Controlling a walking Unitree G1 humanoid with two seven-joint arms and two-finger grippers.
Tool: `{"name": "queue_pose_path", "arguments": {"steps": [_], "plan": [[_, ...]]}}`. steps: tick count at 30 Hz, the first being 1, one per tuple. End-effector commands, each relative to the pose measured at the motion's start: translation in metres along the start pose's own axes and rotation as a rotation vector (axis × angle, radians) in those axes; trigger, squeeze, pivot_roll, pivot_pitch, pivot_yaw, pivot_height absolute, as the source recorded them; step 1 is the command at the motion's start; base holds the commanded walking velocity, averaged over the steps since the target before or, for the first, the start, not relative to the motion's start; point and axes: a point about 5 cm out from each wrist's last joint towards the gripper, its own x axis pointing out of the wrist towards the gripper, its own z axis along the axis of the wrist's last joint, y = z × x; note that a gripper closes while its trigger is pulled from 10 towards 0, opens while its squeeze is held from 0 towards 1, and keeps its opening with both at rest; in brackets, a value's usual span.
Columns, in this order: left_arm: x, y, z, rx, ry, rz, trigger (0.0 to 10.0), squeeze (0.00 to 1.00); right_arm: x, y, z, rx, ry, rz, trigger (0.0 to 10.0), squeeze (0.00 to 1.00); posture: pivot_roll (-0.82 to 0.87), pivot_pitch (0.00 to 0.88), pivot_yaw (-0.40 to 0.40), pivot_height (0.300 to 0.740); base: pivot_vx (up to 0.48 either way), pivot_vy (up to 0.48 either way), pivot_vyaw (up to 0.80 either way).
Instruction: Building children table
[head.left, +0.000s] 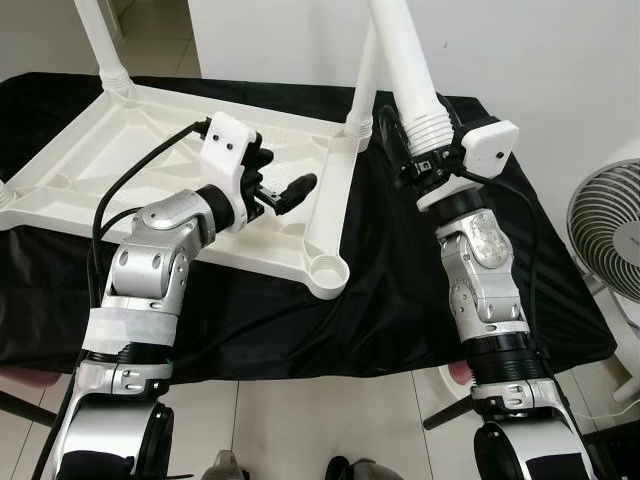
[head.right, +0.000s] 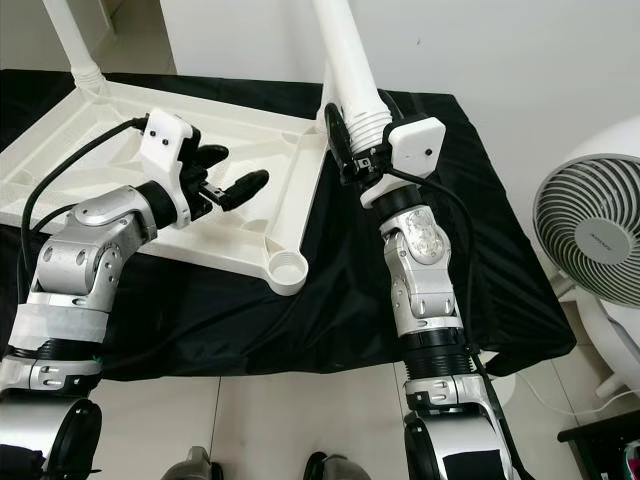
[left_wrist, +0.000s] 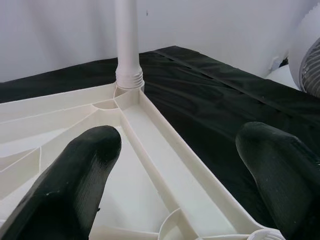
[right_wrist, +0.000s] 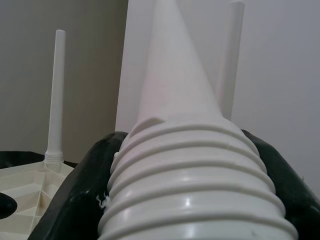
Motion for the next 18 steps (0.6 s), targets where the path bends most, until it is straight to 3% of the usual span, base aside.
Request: {"name": "queue_pose_path", "arguments": {"steps": [1, 2, 3, 5, 10, 18], "plan": [[0.005, -0.001, 0.006, -0.133, 0.001, -0.105, 10.0, 0.0, -0.009, 0.006, -0.002, -0.021, 0.016, 0.044, 10.0, 0.0, 0.12, 0.086, -0.056, 0.74, 0.0, 0.0, 0.0], [0.01, 0.001, 0.011, -0.258, -0.006, -0.138, 10.0, 0.0, -0.015, 0.009, -0.008, -0.024, 0.043, 0.071, 10.0, 0.0, 0.12, 0.085, -0.055, 0.74, 0.0, 0.0, 0.0], [0.01, 0.001, 0.011, -0.258, -0.006, -0.138, 10.0, 0.0, -0.015, 0.009, -0.008, -0.024, 0.043, 0.071, 10.0, 0.0, 0.12, 0.085, -0.055, 0.74, 0.0, 0.0, 0.0], [0.016, 0.003, 0.02, -0.392, -0.02, -0.187, 10.0, 0.0, -0.024, 0.014, -0.014, -0.026, 0.073, 0.105, 10.0, 0.0, 0.12, 0.085, -0.055, 0.74, 0.0, 0.0, 0.0], [0.021, 0.005, 0.023, -0.41, -0.013, -0.186, 10.0, 0.0, -0.03, 0.019, -0.018, -0.012, 0.099, 0.133, 10.0, 0.0, 0.11, 0.078, -0.053, 0.74, 0.0, 0.0, 0.0], [0.028, 0.006, 0.026, -0.551, -0.022, -0.212, 10.0, 0.0, -0.041, 0.031, -0.023, 0.005, 0.141, 0.188, 10.0, 0.0, 0.09, 0.068, -0.043, 0.74, 0.0, 0.0, 0.0]]}}
